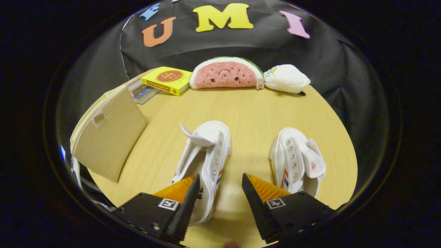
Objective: Open the storage box then place both shoes into the box .Put the left shoe in first, then the right shoe, with the right side of both shoes facing outward in a uniform manner.
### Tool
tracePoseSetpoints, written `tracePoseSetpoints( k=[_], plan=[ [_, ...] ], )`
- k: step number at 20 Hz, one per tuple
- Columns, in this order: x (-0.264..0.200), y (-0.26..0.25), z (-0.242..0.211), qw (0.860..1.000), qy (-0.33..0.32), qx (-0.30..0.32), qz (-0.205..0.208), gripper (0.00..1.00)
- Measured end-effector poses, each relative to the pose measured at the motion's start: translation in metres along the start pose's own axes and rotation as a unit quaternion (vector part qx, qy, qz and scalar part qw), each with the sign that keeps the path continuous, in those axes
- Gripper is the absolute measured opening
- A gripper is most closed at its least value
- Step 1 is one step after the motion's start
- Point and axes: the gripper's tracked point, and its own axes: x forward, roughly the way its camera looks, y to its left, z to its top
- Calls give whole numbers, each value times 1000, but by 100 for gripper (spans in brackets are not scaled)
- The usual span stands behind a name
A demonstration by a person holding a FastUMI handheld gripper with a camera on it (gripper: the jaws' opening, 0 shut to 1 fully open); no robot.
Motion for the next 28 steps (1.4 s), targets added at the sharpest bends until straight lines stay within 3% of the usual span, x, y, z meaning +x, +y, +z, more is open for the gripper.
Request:
tracePoseSetpoints(
  k=[6, 8, 13, 19, 23, 28],
  plan=[
    [16, 4, -10, 997, 37, 69, 16, 14],
    [16, 6, -8, 995, 52, 88, 18, 2],
    [15, 13, -6, 985, 74, 152, 21, 0],
    [-19, 41, 2, 976, 77, 204, 17, 0],
    [-51, 75, 18, 966, 64, 251, 19, 0],
    [-88, 133, 55, 963, 30, 266, 25, 0]
  ],
)
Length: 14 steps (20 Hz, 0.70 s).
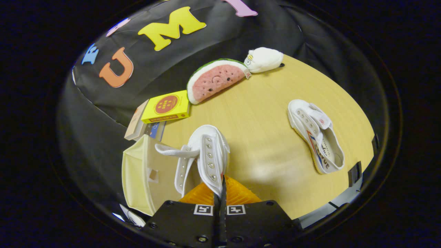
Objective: Open the storage box then place both shoes into the box .Put the left shoe in first, then the right shoe, with the right side of both shoes facing outward in a uniform manner.
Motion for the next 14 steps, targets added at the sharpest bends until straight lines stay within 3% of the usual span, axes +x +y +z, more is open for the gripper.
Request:
tracePoseSetpoints(
  k=[7, 14],
  plan=[
    [-36, 114, 4, 999, -39, -4, 36, 0],
    [-8, 211, -36, 997, -28, 6, 72, 0]
  ],
)
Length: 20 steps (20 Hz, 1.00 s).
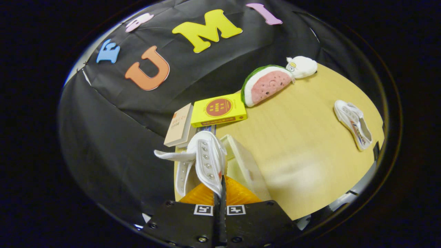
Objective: Open the storage box then place both shoes into the box .Put the left shoe in first, then the right shoe, with the right side of both shoes facing outward in a uniform manner.
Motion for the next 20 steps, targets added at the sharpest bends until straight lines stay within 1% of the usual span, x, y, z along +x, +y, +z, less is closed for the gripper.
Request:
tracePoseSetpoints(
  k=[4, 8, 10, 17, 20],
  plan=[
    [29, 26, -25, 1000, -1, 9, 5, 0],
    [50, 31, -42, 1000, -10, 10, -4, 0],
    [57, 30, -48, 1000, -15, 20, -7, 0],
    [71, 25, -62, 998, -51, 23, -17, 0],
    [77, 28, -70, 998, -50, 21, -10, 0]
  ],
)
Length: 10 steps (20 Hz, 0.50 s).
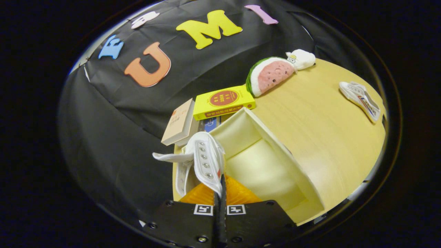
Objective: Open the storage box then place both shoes into the box .Put the left shoe in first, then the right shoe, with the right side of both shoes facing outward in a uniform manner.
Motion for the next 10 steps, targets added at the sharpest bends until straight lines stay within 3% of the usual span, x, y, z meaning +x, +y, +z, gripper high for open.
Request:
tracePoseSetpoints(
  k=[10],
  plan=[
    [10, -14, -22, 1000, 4, -28, -4, 0]
  ],
)
